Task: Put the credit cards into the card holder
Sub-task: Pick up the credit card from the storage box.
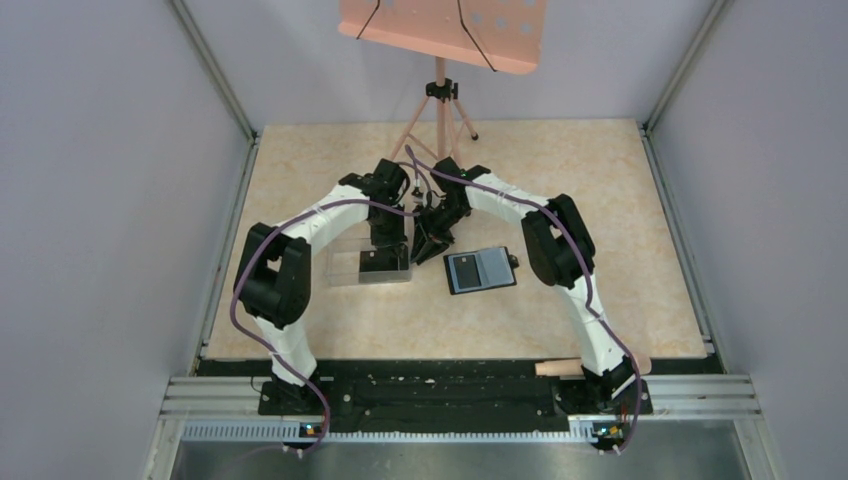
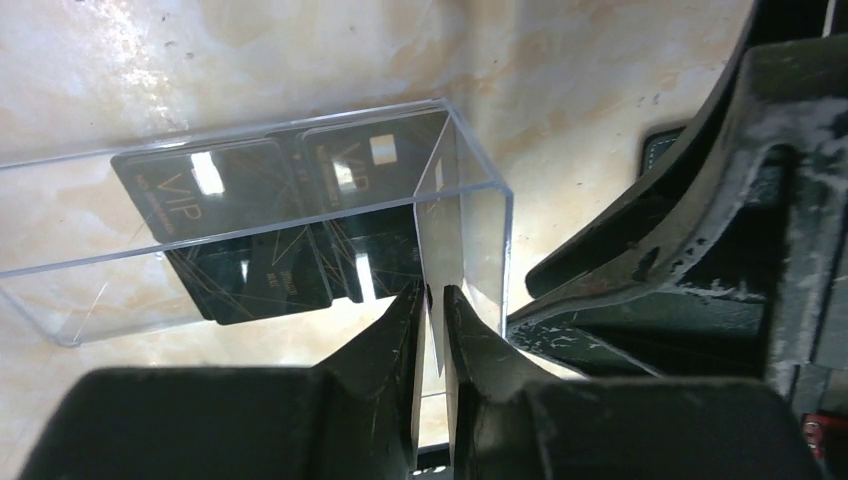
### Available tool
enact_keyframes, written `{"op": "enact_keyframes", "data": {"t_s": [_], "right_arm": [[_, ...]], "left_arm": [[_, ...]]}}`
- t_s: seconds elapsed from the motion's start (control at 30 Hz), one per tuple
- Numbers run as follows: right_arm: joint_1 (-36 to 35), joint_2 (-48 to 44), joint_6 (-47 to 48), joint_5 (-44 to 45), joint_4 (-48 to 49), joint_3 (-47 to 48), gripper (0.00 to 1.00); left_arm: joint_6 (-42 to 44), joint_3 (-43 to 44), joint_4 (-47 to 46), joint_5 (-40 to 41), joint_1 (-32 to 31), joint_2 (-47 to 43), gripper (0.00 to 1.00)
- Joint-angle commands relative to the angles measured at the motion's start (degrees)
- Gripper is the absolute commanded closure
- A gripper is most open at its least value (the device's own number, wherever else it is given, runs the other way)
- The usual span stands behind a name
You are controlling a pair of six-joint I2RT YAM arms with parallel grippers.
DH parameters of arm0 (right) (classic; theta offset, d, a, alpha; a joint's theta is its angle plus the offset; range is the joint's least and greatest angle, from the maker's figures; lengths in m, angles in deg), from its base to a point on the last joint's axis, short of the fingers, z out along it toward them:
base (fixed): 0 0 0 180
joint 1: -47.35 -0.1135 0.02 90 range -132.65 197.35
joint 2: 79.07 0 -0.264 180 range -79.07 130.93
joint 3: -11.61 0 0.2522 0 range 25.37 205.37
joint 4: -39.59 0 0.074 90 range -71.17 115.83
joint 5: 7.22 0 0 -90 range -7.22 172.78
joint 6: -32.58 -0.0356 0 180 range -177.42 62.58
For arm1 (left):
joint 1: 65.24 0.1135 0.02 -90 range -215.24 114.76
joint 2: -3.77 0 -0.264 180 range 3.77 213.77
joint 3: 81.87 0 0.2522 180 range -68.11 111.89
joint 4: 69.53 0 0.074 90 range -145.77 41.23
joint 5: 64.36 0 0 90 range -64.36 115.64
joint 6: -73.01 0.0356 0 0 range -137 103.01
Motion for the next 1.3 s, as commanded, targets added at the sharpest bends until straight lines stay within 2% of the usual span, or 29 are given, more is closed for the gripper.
{"op": "enact_keyframes", "data": {"t_s": [0.0,0.1,0.23,0.27,0.53,0.87,0.97,1.27], "right_arm": [[-1.39,-0.2,0.23,-1.25,1.32,0.29,0.74],[-1.37,-0.36,0.19,-1.21,1.27,0.3,0.74],[-1.32,-0.53,0.2,-0.97,1.31,0.49,0.74],[-1.37,-0.65,0.29,-0.8,1.31,0.65,0.74],[-0.98,-3.36,0.91,1.84,1.31,0.65,0.73],[3.85,-11.49,2.19,8.93,2.65,-6.2,0.7],[6.71,-14.02,2.32,10.1,4.19,-10.13,0.69],[15.4,-12.97,6.2,17.17,2.89,-11.68,0.66]], "left_arm": [[-0.99,-0.01,-2.41,-1.57,-0.24,-0.99,0.82],[-1.27,-0.43,-2.37,-1.22,-0.24,-0.4,0.84],[-1.36,-0.71,-2.31,-0.58,-0.3,-0.97,0.99],[-1.36,-0.67,-2.32,-0.38,-0.32,-1.18,1.0],[-1.7,0.26,-0.5,1.7,-0.24,-5.3,1.0],[-4.06,-2.32,0.06,7.11,-0.07,-18.17,1.0],[-3.61,-4.63,-4.79,2.86,-0.06,-22.74,1.0],[-6.73,-17.03,-34.25,-17.1,-0.26,-30.38,1.0]]}}
